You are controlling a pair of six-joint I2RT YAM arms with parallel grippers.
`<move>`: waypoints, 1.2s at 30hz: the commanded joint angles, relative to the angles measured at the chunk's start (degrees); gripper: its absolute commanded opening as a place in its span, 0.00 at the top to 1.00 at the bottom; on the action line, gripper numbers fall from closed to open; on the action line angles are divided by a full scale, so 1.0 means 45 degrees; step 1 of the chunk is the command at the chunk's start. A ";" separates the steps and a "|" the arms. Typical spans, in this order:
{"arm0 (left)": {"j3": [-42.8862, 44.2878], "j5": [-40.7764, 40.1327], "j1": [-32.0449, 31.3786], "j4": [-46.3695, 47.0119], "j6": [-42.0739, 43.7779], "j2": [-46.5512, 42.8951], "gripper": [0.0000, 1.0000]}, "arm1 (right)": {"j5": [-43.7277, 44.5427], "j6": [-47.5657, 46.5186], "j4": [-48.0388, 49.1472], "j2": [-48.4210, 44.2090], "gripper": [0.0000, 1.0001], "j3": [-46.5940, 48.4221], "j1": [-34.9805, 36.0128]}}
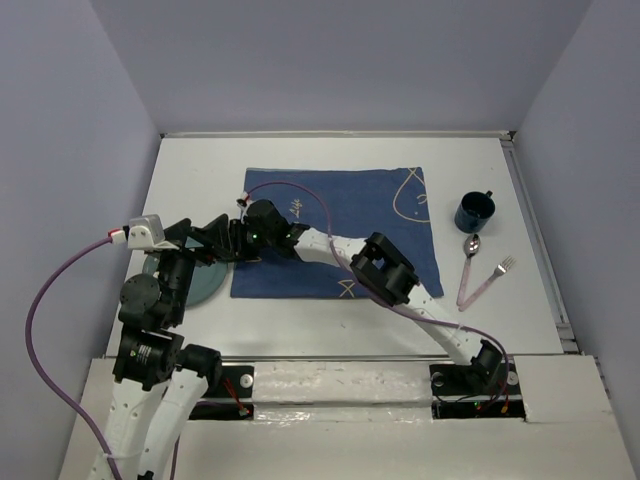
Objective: Set the dinner table for one person
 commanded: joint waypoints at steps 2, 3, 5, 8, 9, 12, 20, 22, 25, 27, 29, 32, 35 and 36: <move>-0.0118 0.0229 -0.0030 0.0794 0.0182 -0.0219 0.01 | -0.0519 0.0875 0.0055 0.0700 0.76 0.0777 0.0199; -0.0118 0.0268 -0.0050 0.0794 0.0201 -0.0199 0.01 | -0.0499 0.0992 0.0075 0.0797 0.77 0.0837 0.0199; -0.0118 0.0288 -0.0050 0.0794 0.0202 -0.0180 0.01 | -0.0499 0.1091 0.0114 0.0895 0.79 0.0935 0.0199; -0.0118 0.0268 -0.0069 0.0774 0.0221 -0.0180 0.01 | -0.0616 0.1344 0.0347 0.0935 0.93 0.0935 0.0199; -0.0118 0.0249 -0.0069 0.0794 0.0221 -0.0199 0.01 | -0.0655 0.1442 0.0464 0.0896 0.99 0.0877 0.0199; -0.0118 0.0210 -0.0108 0.0774 0.0241 -0.0199 0.01 | -0.0772 0.1928 0.1263 0.0526 1.00 0.0352 0.0199; -0.0041 0.0074 -0.0147 0.0678 0.0318 -0.0199 0.01 | -0.0578 0.2403 0.2008 0.0136 1.00 0.2985 -0.0093; -0.0098 -0.0044 -0.0147 0.0716 0.0358 -0.0355 0.01 | 0.0028 0.2436 0.2337 -0.1150 1.00 0.1841 -0.0463; -0.0040 0.0092 -0.0167 0.0734 0.0417 -0.0569 0.01 | -0.0284 0.3220 0.4974 -0.3123 1.00 -0.1421 -0.1204; -0.0059 0.0054 -0.0148 0.0735 0.0397 -0.0707 0.01 | -0.0304 0.3084 0.5814 -0.4119 1.00 -0.3465 -0.1557; -0.0059 0.0073 -0.0167 0.0774 0.0416 -0.0688 0.01 | -0.0323 0.3277 0.6497 -0.5525 1.00 -0.4898 -0.1987; -0.0040 0.0073 -0.0167 0.0774 0.0417 -0.0492 0.01 | -0.0869 0.4525 0.8584 -0.6875 1.00 -0.7593 -0.2982; -0.0059 0.0034 -0.0167 0.0774 0.0417 -0.0531 0.01 | -0.1163 0.5211 1.0694 -0.8277 1.00 -1.0224 -0.3959; -0.0059 0.0053 -0.0167 0.0774 0.0397 -0.0512 0.01 | -0.1163 0.5251 1.0970 -0.8709 1.00 -1.0913 -0.4445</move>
